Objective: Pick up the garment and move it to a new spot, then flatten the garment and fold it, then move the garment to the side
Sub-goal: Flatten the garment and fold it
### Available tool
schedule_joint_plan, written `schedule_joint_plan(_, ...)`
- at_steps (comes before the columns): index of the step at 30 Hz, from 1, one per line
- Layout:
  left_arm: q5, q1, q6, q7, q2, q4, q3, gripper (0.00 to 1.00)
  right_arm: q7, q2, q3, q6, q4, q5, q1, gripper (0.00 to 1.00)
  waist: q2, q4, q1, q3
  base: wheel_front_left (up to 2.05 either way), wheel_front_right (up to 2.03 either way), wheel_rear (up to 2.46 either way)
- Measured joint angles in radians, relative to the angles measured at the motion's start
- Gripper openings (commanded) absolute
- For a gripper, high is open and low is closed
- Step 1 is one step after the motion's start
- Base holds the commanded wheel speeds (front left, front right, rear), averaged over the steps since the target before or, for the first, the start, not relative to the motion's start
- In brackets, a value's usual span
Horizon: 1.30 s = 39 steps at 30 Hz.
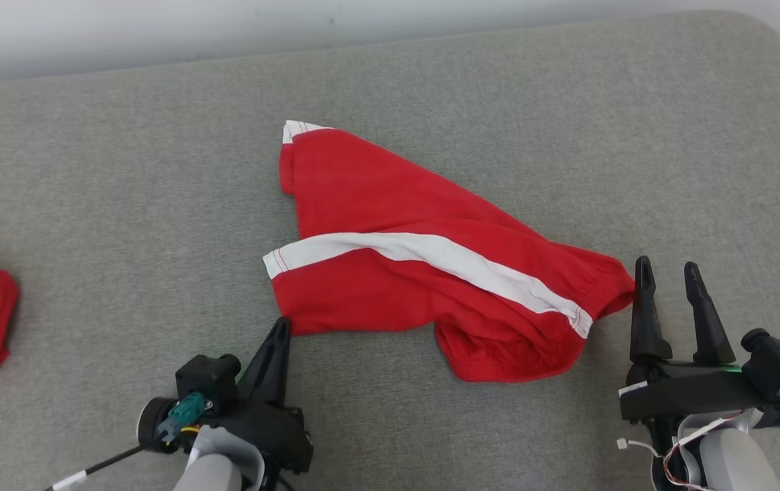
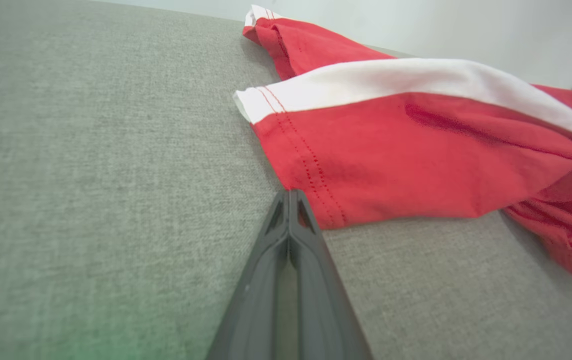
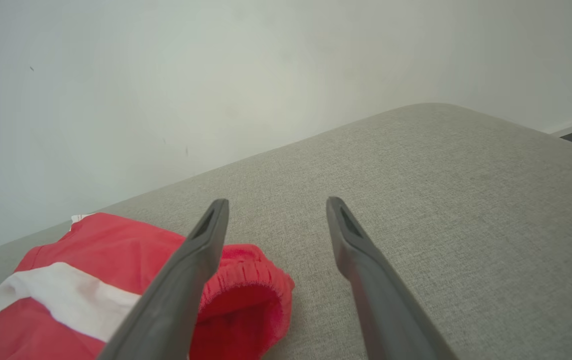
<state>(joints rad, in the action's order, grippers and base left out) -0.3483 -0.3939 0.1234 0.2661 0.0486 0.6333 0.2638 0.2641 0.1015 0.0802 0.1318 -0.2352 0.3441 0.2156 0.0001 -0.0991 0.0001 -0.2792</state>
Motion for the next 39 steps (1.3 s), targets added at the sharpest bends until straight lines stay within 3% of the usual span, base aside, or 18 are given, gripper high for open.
schedule_joint_plan(9, 0.106, 0.140, -0.003, -0.003, 0.000, -0.097, -0.096, 0.00, 0.000, -0.013, -0.002, 0.000, -0.033, -0.004, -0.028, 1.00, 0.0000, 0.060, 0.0000, 0.038, 0.00, 0.00, 0.00)
schedule_joint_plan(22, 0.170, 0.286, -0.010, -0.003, 0.001, -0.132, -0.196, 0.00, 0.000, -0.031, -0.016, 0.000, -0.097, -0.006, -0.042, 1.00, -0.0001, 0.160, -0.0001, 0.125, 0.00, 0.00, 0.00)
schedule_joint_plan(23, 0.172, 0.294, -0.013, -0.003, 0.001, -0.135, -0.202, 0.03, 0.000, -0.032, -0.019, 0.000, -0.099, -0.008, -0.043, 1.00, -0.0001, 0.163, -0.0002, 0.133, 0.00, 0.00, 0.00)
schedule_joint_plan(24, 0.174, 0.300, -0.018, -0.003, 0.001, -0.137, -0.208, 0.65, 0.000, -0.033, -0.023, 0.000, -0.100, -0.013, -0.045, 1.00, -0.0001, 0.166, -0.0001, 0.141, 0.00, 0.00, 0.00)
schedule_joint_plan(25, 0.177, 0.306, -0.019, -0.003, 0.001, -0.139, -0.213, 1.00, 0.000, -0.033, -0.027, 0.000, -0.100, -0.017, -0.047, 1.00, -0.0001, 0.167, -0.0002, 0.148, 0.00, 0.00, 0.00)
schedule_joint_plan(33, 0.222, 0.345, -0.071, -0.003, 0.001, -0.209, -0.282, 1.00, 0.000, -0.037, -0.073, 0.000, -0.060, -0.096, -0.076, 1.00, -0.0001, 0.159, -0.0002, 0.203, 0.00, 0.00, 0.00)
schedule_joint_plan(39, 0.260, 0.386, -0.079, -0.003, 0.002, -0.278, -0.329, 1.00, 0.000, -0.039, -0.098, 0.000, -0.025, -0.172, -0.122, 1.00, -0.0001, 0.144, -0.0002, 0.244, 0.00, 0.00, 0.00)
